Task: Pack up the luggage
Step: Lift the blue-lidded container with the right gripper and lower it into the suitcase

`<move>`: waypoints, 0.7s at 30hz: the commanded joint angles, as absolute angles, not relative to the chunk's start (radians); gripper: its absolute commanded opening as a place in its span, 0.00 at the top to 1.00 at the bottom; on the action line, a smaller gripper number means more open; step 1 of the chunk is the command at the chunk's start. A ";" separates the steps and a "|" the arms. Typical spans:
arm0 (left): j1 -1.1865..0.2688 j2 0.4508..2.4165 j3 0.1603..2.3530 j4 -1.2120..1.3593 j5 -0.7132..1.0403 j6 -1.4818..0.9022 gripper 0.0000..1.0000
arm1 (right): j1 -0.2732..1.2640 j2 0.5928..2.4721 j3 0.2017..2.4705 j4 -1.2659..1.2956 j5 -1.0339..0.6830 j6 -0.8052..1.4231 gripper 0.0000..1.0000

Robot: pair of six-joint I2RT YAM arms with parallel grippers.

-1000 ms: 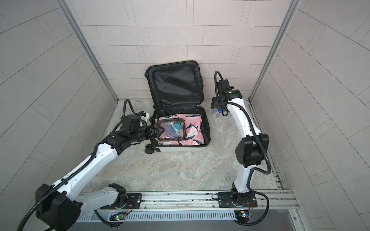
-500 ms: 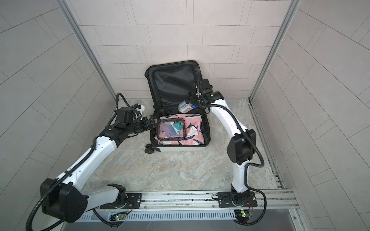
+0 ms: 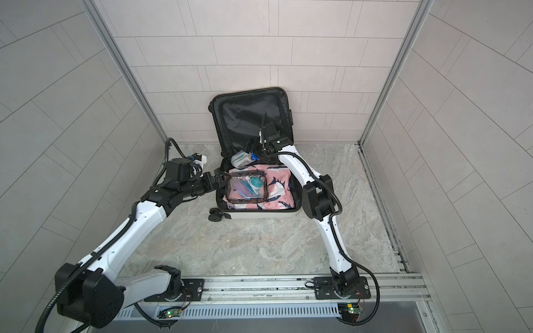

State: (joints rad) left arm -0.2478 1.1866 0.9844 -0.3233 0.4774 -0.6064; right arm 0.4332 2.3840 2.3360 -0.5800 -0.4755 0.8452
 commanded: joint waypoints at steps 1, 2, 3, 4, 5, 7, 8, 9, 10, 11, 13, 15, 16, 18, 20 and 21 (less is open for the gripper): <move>-0.240 1.162 0.963 -0.303 0.489 -0.610 0.04 | 0.435 2.377 2.326 -0.478 -0.516 0.891 0.33; -0.240 1.161 0.964 -0.302 0.489 -0.609 0.04 | 0.436 2.380 2.313 -0.475 -0.517 0.890 0.33; -0.238 1.161 0.964 -0.302 0.489 -0.609 0.04 | 0.438 2.381 2.295 -0.474 -0.518 0.888 0.32; -0.239 1.160 0.964 -0.303 0.489 -0.610 0.04 | 0.439 2.378 2.281 -0.468 -0.517 0.887 0.32; -0.238 1.161 0.964 -0.302 0.489 -0.609 0.04 | 0.441 2.375 2.253 -0.458 -0.517 0.885 0.32; -0.238 1.161 0.964 -0.302 0.491 -0.609 0.04 | 0.442 2.364 2.202 -0.438 -0.514 0.885 0.32; -0.238 1.162 0.965 -0.302 0.492 -0.610 0.04 | 0.440 2.363 2.182 -0.431 -0.511 0.884 0.32; -0.238 1.161 0.965 -0.301 0.493 -0.611 0.04 | 0.441 2.363 2.169 -0.432 -0.506 0.879 0.32; -0.238 1.162 0.965 -0.301 0.495 -0.612 0.04 | 0.440 2.365 2.163 -0.437 -0.504 0.875 0.31; -0.238 1.161 0.966 -0.301 0.495 -0.613 0.04 | 0.440 2.368 2.161 -0.445 -0.500 0.868 0.29; -0.238 1.157 0.968 -0.301 0.495 -0.616 0.04 | 0.437 2.370 2.162 -0.468 -0.489 0.854 0.24; -0.238 1.154 0.970 -0.305 0.495 -0.617 0.04 | 0.429 2.368 2.163 -0.495 -0.474 0.842 0.13; -0.238 1.150 0.971 -0.306 0.494 -0.617 0.04 | 0.427 2.363 2.163 -0.506 -0.467 0.838 0.07; -0.238 1.149 0.977 -0.311 0.494 -0.618 0.04 | 0.419 2.351 2.163 -0.531 -0.452 0.822 0.01; -0.238 1.145 0.980 -0.314 0.494 -0.619 0.04 | 0.414 2.335 2.163 -0.556 -0.438 0.805 0.00; -0.238 1.144 0.982 -0.317 0.493 -0.618 0.04 | 0.409 2.325 2.162 -0.572 -0.428 0.797 0.00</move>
State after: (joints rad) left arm -0.2424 1.1683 0.9737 -0.3222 0.4896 -0.6136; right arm 0.4225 2.3840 2.1609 -0.5034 -0.4740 0.8371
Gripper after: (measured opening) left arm 0.962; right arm 0.995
